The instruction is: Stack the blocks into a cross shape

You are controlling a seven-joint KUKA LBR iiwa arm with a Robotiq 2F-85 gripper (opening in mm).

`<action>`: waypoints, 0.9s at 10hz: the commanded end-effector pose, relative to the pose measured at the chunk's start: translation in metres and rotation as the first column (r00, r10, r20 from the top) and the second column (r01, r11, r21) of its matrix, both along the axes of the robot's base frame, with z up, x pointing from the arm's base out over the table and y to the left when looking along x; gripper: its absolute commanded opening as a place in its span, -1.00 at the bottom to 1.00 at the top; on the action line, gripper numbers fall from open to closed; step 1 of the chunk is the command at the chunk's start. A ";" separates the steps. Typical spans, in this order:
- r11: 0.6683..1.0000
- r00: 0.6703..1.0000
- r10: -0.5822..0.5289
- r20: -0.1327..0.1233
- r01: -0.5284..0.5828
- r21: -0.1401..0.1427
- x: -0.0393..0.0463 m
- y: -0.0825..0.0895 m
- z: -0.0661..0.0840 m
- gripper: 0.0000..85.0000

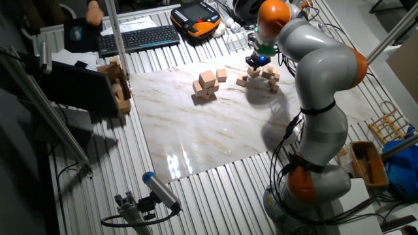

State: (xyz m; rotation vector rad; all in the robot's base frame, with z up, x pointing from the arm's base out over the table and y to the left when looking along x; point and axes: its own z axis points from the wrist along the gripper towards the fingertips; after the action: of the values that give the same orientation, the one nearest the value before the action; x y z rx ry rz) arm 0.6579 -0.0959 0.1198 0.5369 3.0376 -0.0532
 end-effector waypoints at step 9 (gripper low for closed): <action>0.856 0.857 -0.515 0.002 0.514 0.052 0.0035 -0.026 0.006 -1.00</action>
State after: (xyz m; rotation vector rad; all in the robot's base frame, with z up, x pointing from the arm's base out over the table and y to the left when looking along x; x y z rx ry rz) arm 0.6611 -0.1222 0.1253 0.9937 2.9161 0.0102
